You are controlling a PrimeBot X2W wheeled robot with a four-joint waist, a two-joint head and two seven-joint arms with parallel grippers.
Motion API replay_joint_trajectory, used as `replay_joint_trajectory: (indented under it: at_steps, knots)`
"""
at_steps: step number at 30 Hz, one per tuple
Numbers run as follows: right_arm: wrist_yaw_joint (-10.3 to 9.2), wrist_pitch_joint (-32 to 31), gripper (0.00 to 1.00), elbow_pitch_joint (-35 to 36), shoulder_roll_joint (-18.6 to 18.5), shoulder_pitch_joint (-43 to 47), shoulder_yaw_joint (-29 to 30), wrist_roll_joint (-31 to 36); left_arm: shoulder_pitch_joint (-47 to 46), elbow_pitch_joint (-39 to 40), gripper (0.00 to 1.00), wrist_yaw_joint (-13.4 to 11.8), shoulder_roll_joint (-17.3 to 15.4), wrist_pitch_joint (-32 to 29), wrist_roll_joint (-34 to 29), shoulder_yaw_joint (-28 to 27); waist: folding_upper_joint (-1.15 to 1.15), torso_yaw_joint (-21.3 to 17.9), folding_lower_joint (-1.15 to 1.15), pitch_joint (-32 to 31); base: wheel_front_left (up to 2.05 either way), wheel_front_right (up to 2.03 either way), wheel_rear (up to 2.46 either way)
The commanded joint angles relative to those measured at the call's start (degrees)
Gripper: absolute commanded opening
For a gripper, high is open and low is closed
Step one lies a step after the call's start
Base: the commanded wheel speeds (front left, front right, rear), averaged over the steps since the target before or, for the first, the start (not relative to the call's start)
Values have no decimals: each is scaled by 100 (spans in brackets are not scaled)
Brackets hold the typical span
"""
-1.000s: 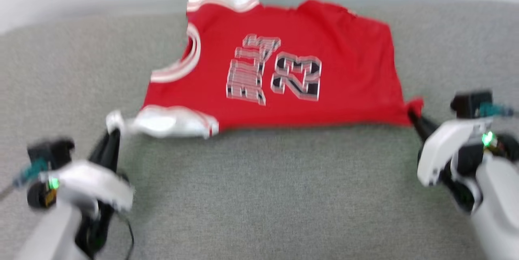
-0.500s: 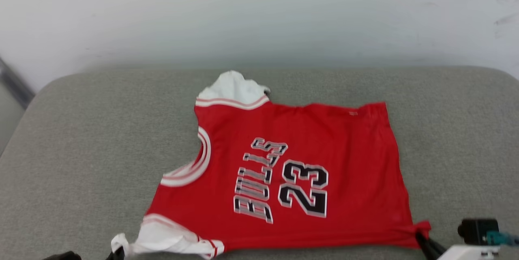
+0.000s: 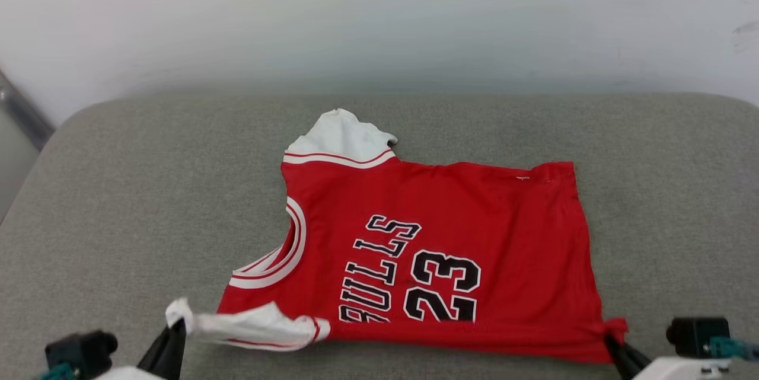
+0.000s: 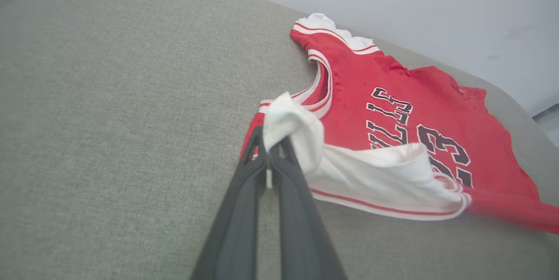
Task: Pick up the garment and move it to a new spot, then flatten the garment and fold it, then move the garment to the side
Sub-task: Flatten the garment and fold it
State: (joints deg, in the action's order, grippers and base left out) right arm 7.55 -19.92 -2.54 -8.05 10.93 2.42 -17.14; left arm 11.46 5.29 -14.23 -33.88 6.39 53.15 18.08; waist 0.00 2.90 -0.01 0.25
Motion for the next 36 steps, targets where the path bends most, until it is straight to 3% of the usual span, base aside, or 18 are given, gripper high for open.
replay_joint_trajectory:
  at_steps: [1,10,21,24,25,27,31,36]
  knots:
    - [-11,-45,0,97,-33,-230,-36,86,-239,1,0,52,-19,-8,-66,17,0,-9,1,128,0,0,0]
    - [-9,-253,0,-55,-128,-1096,-96,340,-1578,-698,0,555,394,134,-254,305,0,82,1,762,0,0,0]
    - [-9,-129,0,-1000,-237,-1710,-345,339,-2734,-2566,0,1406,979,64,-190,774,0,106,1,1208,0,0,0]
    - [-9,-11,51,-1268,-258,-1755,-467,304,-2896,-2996,0,1620,1086,-26,-142,888,0,88,1,1149,0,0,0]
    - [-9,70,100,-1307,-273,-1770,-519,274,-2940,-3115,24,1675,1098,-45,-147,919,0,82,1,1119,0,0,0]
    - [-9,274,100,-1348,-304,-1770,-592,220,-2993,-3300,100,1732,1138,10,-140,935,0,77,1,1028,0,0,0]
    - [-9,1092,100,-1200,-312,-1681,-598,-3,-3027,-3551,100,1747,1130,88,-108,896,0,70,1,807,0,0,0]
    - [-9,2053,100,-992,-264,-1537,-631,-42,-2952,-3535,100,1598,851,-15,-138,806,0,-36,1,540,0,0,0]
